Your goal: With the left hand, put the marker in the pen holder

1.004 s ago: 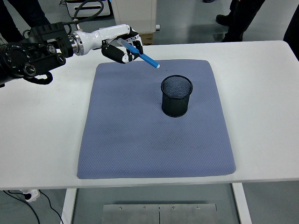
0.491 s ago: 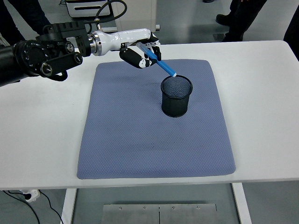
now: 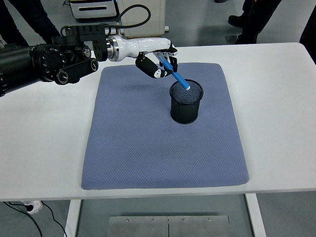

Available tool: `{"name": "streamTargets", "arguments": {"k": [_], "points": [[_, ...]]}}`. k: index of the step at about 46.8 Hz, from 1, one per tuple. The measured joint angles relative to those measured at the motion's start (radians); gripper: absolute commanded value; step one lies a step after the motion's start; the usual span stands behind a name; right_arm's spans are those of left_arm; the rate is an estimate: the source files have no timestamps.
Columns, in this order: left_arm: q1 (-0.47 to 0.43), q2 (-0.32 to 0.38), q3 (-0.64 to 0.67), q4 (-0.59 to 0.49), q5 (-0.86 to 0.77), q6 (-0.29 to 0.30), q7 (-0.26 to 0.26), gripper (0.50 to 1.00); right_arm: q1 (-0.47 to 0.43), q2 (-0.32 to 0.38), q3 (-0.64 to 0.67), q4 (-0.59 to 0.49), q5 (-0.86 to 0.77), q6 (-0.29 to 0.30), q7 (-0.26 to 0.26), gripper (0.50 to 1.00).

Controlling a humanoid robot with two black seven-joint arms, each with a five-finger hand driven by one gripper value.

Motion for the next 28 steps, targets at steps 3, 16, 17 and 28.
{"name": "streamTargets", "arguments": {"k": [3,16,17,28], "points": [[0.001,-0.004,0.001,0.005,0.000,0.001,0.003,0.500,0.000,0.000,0.000,0.000,0.000,0.000,0.000,1.000],[0.003,-0.036,0.002,0.006,-0.001,0.004,0.008,0.500,0.000,0.000,0.000,0.000,0.000,0.000,0.000,1.000],[0.003,-0.036,0.002,0.006,-0.001,0.004,0.008,0.500,0.000,0.000,0.000,0.000,0.000,0.000,0.000,1.000],[0.003,-0.046,0.038,0.008,0.001,0.004,0.009,0.500,0.000,0.000,0.000,0.000,0.000,0.000,0.000,1.000]]}}
